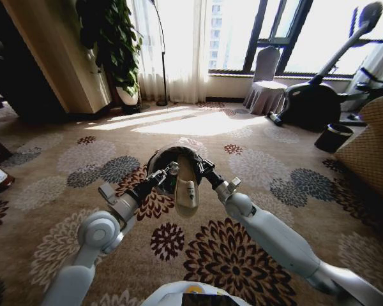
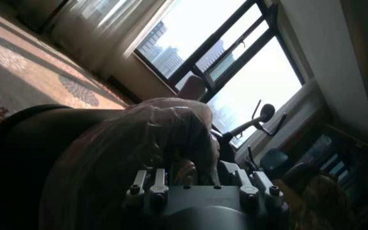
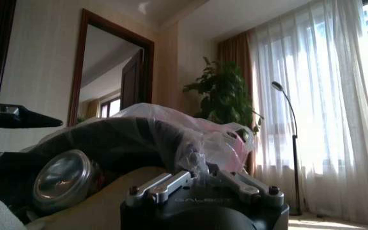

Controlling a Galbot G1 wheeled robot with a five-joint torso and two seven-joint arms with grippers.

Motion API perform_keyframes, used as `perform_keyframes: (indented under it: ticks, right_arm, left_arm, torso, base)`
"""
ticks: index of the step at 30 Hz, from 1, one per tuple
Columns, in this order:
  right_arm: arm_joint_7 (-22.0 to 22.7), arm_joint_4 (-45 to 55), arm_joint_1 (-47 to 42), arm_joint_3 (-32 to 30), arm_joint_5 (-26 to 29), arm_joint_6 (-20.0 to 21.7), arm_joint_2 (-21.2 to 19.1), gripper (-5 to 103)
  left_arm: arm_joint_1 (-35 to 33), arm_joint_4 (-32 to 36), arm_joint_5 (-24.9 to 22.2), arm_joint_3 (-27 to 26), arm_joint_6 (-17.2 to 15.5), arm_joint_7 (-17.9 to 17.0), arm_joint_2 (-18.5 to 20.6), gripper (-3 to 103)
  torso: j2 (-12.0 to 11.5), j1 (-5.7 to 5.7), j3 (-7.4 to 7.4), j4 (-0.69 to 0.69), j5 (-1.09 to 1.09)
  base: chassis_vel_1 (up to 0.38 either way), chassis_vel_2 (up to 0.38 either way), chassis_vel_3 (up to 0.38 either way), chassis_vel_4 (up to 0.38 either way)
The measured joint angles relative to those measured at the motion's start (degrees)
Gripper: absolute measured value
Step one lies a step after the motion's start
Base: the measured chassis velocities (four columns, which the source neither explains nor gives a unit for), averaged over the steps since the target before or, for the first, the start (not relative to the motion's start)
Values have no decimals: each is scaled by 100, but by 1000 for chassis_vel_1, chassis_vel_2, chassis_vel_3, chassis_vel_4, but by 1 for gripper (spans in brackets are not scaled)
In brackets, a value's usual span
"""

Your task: Pick up the trash from the ground and place it into the trash bin.

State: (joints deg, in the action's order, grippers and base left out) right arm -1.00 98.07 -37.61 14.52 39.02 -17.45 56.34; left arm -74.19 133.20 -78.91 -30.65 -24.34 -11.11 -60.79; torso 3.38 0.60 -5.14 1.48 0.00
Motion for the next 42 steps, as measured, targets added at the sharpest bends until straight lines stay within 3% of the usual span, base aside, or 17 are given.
perform_keyframes:
  ticks: [4, 7, 9, 14, 18, 21, 22, 23, 24, 26, 28, 30, 33, 35, 39, 41, 42]
  right_arm:
    - [-7, 15, -26, -85, -60, 137, -29, 0]
    - [-9, 4, -54, -347, -183, 575, -46, 0]
    - [-8, -3, -52, -374, -185, 623, -60, 0]
    - [-4, 11, -76, -557, -183, 1023, -209, 0]
    - [-10, 95, -252, -739, -246, 1487, -350, 0]
    - [-5, 210, -507, -1102, -114, 1990, -496, 0]
    - [-5, 210, -507, -1102, -114, 1990, -496, 0]
    - [-4, 247, -599, -1220, -64, 2082, -545, 0]
    - [-5, 326, -794, -1434, -5, 2185, -650, 0]
    - [-5, 449, -1128, -1722, 13, 2207, -867, 0]
    - [-4, 491, -1258, -1815, 8, 2199, -950, 0]
    - [-5, 664, -1630, -2120, -18, 2193, -1125, 0]
    - [-4, 833, -1919, -2480, -51, 2198, -1151, 0]
    - [-5, 1160, -2490, -3217, -110, 2265, -1132, 0]
    - [-2, 1578, -3627, -4319, -351, 2282, -985, 0]
    - [-1, 1638, -3820, -4472, -403, 2277, -937, 0]
    - [-4, 1877, -4522, -5022, -573, 2223, -707, 0]
  left_arm:
    - [-80, 108, 0, -22, 10, 143, 1, 62]
    - [-191, 335, -41, -102, 72, 438, 29, 78]
    - [-202, 354, -43, -109, 74, 477, 34, 78]
    - [-250, 458, -39, -129, 99, 893, 102, 97]
    - [-274, 508, 372, -69, 287, 1417, 140, 100]
    - [-280, 387, 1909, -63, 1146, 1752, 126, 100]
    - [-280, 387, 1909, -63, 1146, 1752, 126, 100]
    - [-289, 288, 2438, -98, 1439, 1778, 108, 100]
    - [-321, 88, 3368, -214, 1937, 1749, 54, 100]
    - [-416, -224, 4518, -389, 2530, 1451, -62, 100]
    - [-463, -315, 4784, -448, 2667, 1363, -106, 100]
    - [-674, -619, 5504, -689, 2973, 966, -332, 100]
    - [-834, -756, 5795, -874, 3027, 772, -541, 100]
    - [-1120, -904, 6050, -1144, 3040, 626, -910, 100]
    - [-1484, -957, 6001, -1314, 2987, 542, -1270, 100]
    - [-1525, -965, 5993, -1325, 2991, 537, -1306, 100]
    - [-1702, -1008, 5956, -1351, 3013, 520, -1457, 100]
  torso:
    - [0, 0, 0, 0, 0]
    - [0, 0, 0, 2, 1]
    - [0, 0, 0, 1, 1]
    - [0, 0, -1, 0, 1]
    - [0, 0, -1, 1, 1]
    - [0, 0, 0, 1, 2]
    - [0, 0, 0, 1, 2]
    - [0, 0, 0, -1, 2]
    - [0, 0, -1, -1, 2]
    - [0, 0, 0, 0, 2]
    - [0, 0, 0, 0, 1]
    - [0, 0, 0, -2, 2]
    - [0, 0, 0, -1, 3]
    - [0, 0, 1, 5, 2]
    - [1, 0, 1, 2, 2]
    - [1, 0, 2, 1, 2]
    - [0, 0, 1, -3, 4]
  base:
    - [0, 0, 0, 0]
    - [0, 0, 0, 0]
    - [0, 0, 0, 0]
    - [0, 0, 0, 0]
    - [0, 0, 0, 0]
    - [0, 0, 0, 0]
    - [0, 0, 0, 0]
    - [0, 0, 0, 0]
    - [0, 0, 0, 0]
    - [0, 0, 0, 0]
    - [0, 0, 0, 0]
    - [0, 0, 0, 0]
    - [0, 0, 0, 0]
    - [0, 0, 0, 0]
    - [0, 0, 0, 0]
    - [0, 0, 0, 0]
    - [0, 0, 0, 0]
